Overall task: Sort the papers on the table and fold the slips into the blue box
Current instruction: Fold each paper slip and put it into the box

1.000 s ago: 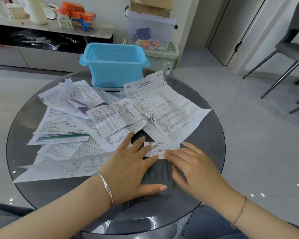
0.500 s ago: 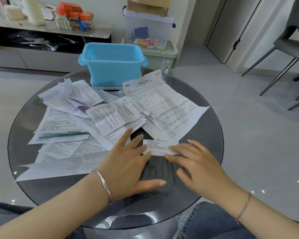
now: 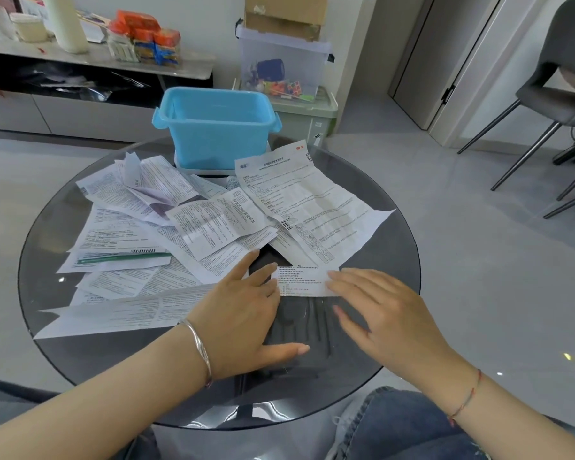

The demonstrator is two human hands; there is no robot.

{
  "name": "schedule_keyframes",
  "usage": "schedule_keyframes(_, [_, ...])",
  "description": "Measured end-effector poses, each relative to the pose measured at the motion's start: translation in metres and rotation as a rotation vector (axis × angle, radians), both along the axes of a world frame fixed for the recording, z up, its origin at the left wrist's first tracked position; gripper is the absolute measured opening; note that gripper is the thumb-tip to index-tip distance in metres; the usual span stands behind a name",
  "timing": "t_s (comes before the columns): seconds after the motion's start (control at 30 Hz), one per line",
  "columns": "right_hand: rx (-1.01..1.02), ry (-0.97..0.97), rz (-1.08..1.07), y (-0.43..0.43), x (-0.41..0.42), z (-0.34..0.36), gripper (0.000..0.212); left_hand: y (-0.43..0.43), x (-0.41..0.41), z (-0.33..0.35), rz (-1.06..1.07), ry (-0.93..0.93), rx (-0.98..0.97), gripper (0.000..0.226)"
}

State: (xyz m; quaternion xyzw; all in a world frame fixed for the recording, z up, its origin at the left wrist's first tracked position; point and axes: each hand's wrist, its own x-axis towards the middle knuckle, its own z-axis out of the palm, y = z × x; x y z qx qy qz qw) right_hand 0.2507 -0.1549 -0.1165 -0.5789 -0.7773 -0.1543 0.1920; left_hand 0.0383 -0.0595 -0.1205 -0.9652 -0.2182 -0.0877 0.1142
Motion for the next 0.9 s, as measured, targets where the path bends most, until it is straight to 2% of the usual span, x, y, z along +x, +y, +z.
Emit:
schedule_keyframes(0.07, [-0.025, -0.086, 0.047, 0.011, -0.005, -0.003, 0.033, 0.002, 0.001, 0.002, -0.007, -0.017, -0.029, 0.085])
schedule_keyframes(0.17, [-0.068, -0.114, 0.071, 0.027, -0.008, -0.009, 0.014, 0.01, 0.002, 0.012, 0.002, 0.03, -0.137, 0.09])
schedule_keyframes(0.23, [-0.098, -0.14, 0.042, 0.033, -0.011, -0.009, 0.009, 0.016, 0.003, 0.015, 0.018, 0.109, -0.183, 0.096])
schedule_keyframes(0.33, [-0.11, -0.187, 0.029, 0.04, -0.01, -0.007, 0.018, 0.021, 0.005, 0.019, 0.057, 0.106, -0.261, 0.099])
schedule_keyframes(0.4, [-0.125, -0.221, 0.048, 0.043, -0.008, -0.002, 0.014, 0.021, 0.004, 0.021, 0.079, 0.081, -0.305, 0.098])
schedule_keyframes(0.47, [-0.143, -0.277, 0.066, 0.044, -0.008, 0.001, 0.023, 0.023, 0.003, 0.022, 0.103, 0.058, -0.353, 0.097])
schedule_keyframes(0.53, [-0.135, -0.244, 0.051, 0.044, -0.009, 0.004, 0.03, 0.025, 0.002, 0.025, 0.118, -0.035, -0.443, 0.094])
schedule_keyframes(0.6, [-0.064, -0.076, -0.012, 0.044, -0.01, 0.011, 0.028, 0.023, 0.0, 0.032, 0.119, -0.272, -0.6, 0.09])
schedule_keyframes(0.63, [-0.048, 0.092, -0.066, 0.042, -0.012, 0.02, 0.025, 0.022, 0.0, 0.037, 0.139, -0.4, -0.701, 0.092])
schedule_keyframes(0.7, [-0.098, 0.624, -0.142, 0.041, -0.017, 0.04, 0.026, 0.02, 0.001, 0.046, 0.216, -0.628, -0.887, 0.096])
schedule_keyframes(0.73, [-0.163, 0.914, -0.152, 0.04, -0.02, 0.047, 0.029, 0.02, 0.003, 0.048, 0.262, -0.708, -0.969, 0.091])
schedule_keyframes(0.8, [-0.29, 1.314, -0.127, 0.041, -0.026, 0.055, 0.029, 0.022, 0.008, 0.05, 0.324, -0.829, -1.173, 0.061])
schedule_keyframes(0.83, [-0.352, 1.429, -0.112, 0.042, -0.03, 0.057, 0.027, 0.022, 0.01, 0.051, 0.346, -0.892, -1.288, 0.043])
schedule_keyframes(0.9, [-0.43, 1.51, -0.095, 0.044, -0.038, 0.058, 0.023, 0.021, 0.011, 0.052, 0.39, -0.991, -1.422, 0.017])
